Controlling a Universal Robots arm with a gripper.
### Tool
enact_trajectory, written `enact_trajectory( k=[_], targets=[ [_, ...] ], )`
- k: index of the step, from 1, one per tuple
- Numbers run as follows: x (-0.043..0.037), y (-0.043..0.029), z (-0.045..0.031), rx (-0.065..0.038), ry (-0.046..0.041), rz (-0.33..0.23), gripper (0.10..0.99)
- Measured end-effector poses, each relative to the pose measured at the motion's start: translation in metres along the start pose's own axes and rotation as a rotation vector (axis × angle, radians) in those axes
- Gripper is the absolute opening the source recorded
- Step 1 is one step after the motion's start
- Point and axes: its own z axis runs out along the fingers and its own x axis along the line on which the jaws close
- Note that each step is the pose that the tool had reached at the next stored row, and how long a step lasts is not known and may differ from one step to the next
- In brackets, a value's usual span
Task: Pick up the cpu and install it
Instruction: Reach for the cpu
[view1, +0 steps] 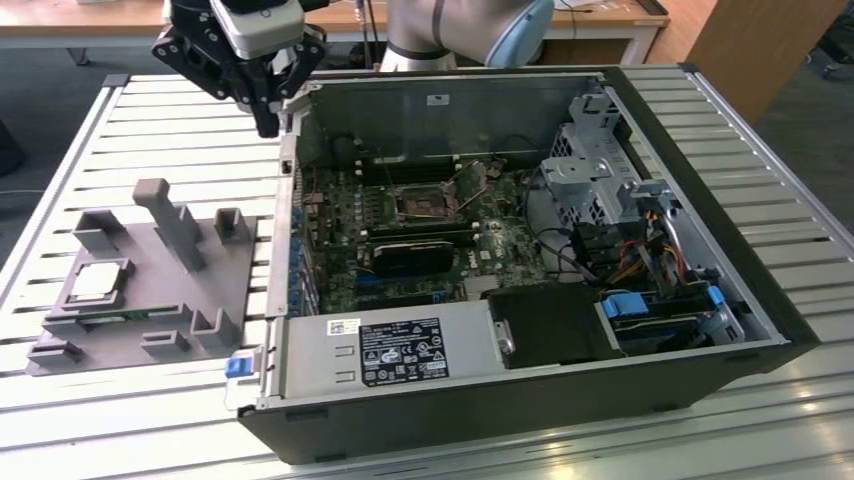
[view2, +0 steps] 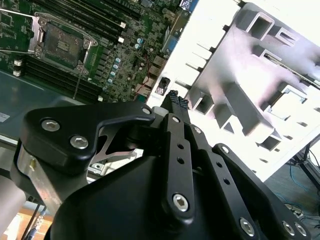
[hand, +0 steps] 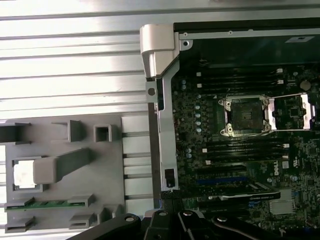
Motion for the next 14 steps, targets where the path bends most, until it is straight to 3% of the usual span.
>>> enact_trajectory(
  k=[14],
  targets=[
    [0.0088, -0.0007, -0.0001, 0.0, 0.0, 0.0, 0.106]
  ],
)
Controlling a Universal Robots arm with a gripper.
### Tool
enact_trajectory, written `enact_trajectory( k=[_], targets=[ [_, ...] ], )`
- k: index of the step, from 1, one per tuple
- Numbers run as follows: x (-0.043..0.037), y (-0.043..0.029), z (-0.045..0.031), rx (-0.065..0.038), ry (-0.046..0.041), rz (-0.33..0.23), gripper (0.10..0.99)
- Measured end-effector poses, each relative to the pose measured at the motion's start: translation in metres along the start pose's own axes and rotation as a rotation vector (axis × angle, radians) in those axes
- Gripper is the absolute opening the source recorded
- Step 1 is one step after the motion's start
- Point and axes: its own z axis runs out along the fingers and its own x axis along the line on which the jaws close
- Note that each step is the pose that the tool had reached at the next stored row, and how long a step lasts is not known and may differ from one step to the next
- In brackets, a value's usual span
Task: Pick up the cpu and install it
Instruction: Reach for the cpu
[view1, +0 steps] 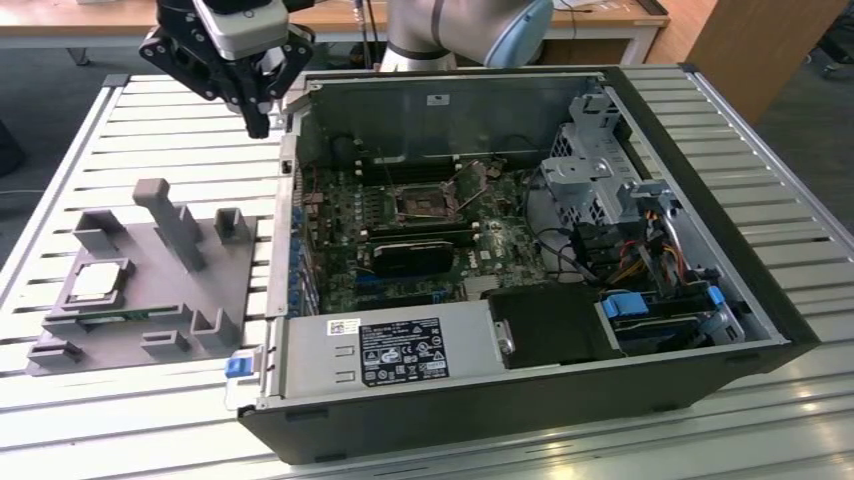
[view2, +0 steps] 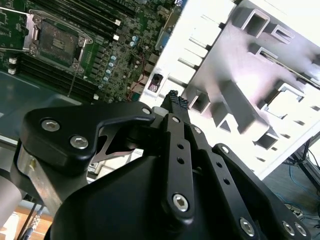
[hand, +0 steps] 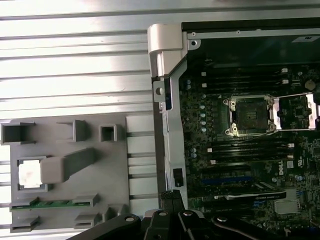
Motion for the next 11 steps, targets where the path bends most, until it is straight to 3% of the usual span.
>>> enact_trajectory(
  k=[11],
  targets=[
    [0.0066, -0.0005, -0.0001, 0.0, 0.0, 0.0, 0.106]
  ],
)
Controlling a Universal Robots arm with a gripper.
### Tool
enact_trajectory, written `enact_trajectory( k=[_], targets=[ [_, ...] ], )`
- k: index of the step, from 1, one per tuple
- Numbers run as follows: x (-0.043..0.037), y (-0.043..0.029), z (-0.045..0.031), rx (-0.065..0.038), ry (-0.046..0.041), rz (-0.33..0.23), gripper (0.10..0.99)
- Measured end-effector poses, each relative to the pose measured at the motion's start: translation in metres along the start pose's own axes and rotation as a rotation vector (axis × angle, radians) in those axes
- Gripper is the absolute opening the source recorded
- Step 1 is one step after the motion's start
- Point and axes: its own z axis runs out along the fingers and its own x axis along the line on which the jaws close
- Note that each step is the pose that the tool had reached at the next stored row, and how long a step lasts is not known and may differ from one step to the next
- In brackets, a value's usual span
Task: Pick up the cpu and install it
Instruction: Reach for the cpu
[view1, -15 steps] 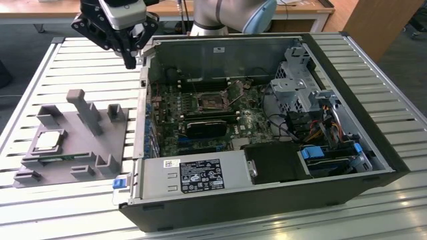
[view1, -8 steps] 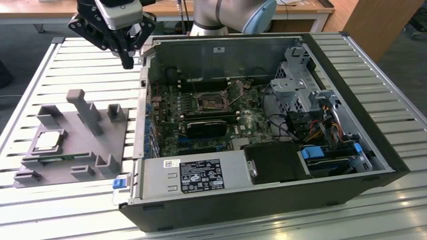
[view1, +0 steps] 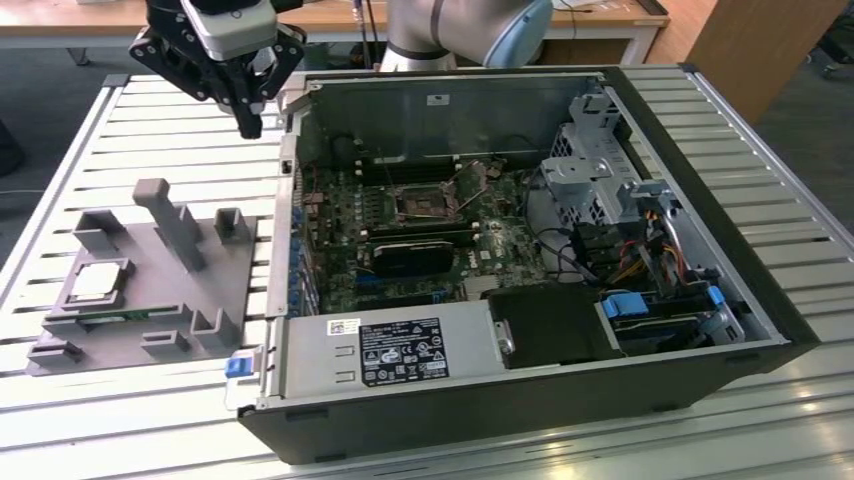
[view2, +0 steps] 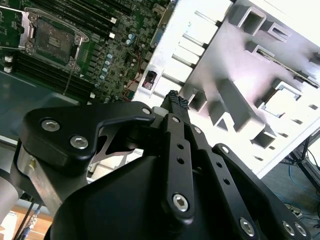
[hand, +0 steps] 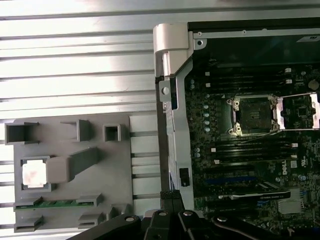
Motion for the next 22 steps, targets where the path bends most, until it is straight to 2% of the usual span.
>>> enact_trajectory(
  k=[22],
  targets=[
    [0.013, -0.001, -0.0001, 0.0, 0.0, 0.0, 0.106]
  ],
)
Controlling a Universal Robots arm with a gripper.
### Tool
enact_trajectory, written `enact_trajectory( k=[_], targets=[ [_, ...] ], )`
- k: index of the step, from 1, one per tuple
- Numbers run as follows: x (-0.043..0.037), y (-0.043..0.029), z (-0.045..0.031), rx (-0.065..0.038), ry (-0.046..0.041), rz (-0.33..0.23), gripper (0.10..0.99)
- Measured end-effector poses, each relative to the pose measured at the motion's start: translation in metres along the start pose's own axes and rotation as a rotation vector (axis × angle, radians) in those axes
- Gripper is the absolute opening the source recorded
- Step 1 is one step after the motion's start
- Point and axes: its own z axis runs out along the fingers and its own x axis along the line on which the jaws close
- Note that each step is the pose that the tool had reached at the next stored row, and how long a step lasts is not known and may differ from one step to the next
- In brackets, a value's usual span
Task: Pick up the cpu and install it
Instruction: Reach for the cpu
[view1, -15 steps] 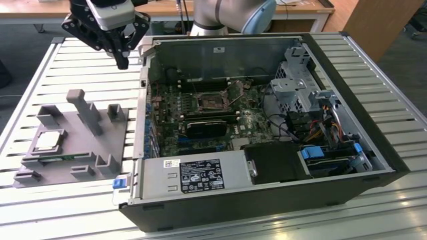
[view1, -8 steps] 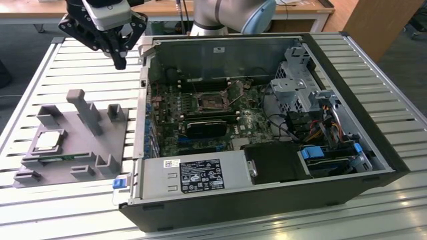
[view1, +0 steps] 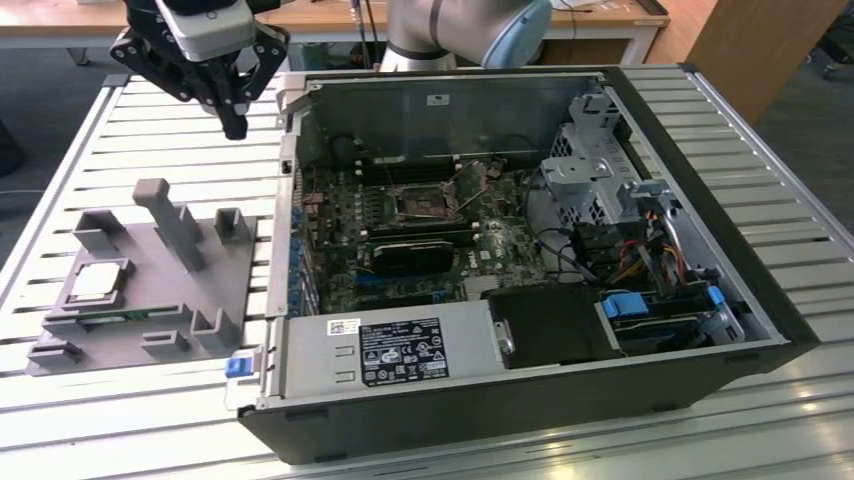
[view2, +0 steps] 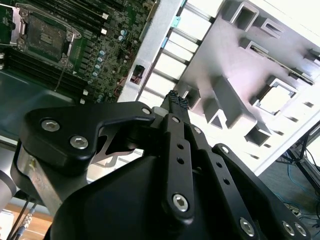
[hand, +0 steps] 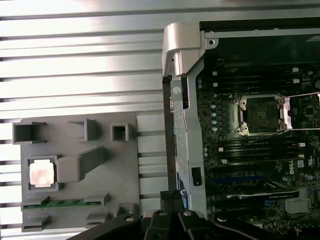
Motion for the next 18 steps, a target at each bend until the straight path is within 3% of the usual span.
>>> enact_trajectory(
  k=[18],
  targets=[
    [0.01, -0.0008, -0.0001, 0.0, 0.0, 0.0, 0.106]
  ],
)
